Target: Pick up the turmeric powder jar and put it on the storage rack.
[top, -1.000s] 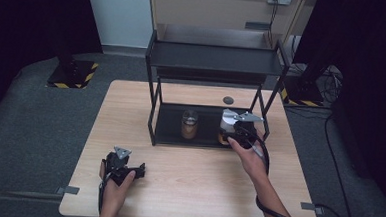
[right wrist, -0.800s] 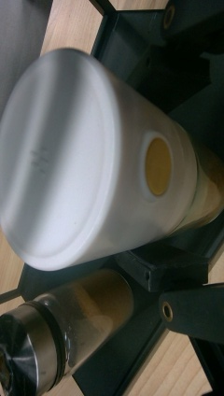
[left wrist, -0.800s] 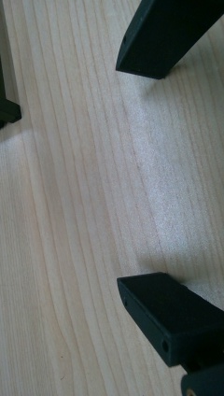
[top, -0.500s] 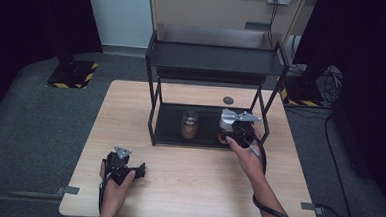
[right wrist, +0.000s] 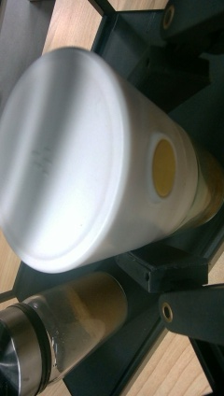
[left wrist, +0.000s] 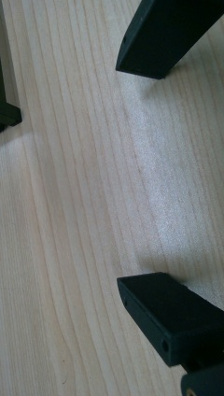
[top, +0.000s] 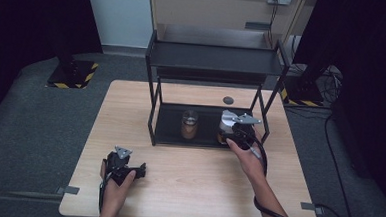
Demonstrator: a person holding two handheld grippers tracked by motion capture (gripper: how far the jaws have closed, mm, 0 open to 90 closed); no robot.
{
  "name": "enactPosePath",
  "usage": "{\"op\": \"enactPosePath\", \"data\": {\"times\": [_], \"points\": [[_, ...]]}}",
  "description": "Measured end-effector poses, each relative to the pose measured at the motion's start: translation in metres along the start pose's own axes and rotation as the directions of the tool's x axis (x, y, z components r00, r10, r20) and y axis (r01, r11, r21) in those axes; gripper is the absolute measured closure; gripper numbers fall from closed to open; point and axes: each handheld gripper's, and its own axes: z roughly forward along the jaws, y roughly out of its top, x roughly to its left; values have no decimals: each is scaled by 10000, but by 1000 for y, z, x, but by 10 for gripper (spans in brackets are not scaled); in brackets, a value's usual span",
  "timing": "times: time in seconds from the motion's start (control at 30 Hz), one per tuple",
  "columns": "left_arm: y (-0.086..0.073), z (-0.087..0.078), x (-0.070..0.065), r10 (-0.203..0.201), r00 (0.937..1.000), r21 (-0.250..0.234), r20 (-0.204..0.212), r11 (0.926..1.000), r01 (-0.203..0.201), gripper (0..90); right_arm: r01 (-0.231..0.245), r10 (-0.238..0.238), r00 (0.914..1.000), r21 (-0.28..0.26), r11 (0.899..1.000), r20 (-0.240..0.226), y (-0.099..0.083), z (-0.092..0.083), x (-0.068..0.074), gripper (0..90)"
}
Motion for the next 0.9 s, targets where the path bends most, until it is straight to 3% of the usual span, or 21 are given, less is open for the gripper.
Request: {"op": "enactPosePath", "data": {"times": [0.73,0.9], "points": [[0,0,0,0,10000,-1,0,10000,0,0,-72,72,10000,32,10000,15,0,0,2,305],[0,0,0,1,10000,2,1,10000,-1,0,-155,155,9999,-8,9999,-70,0,-1,0,245]]}}
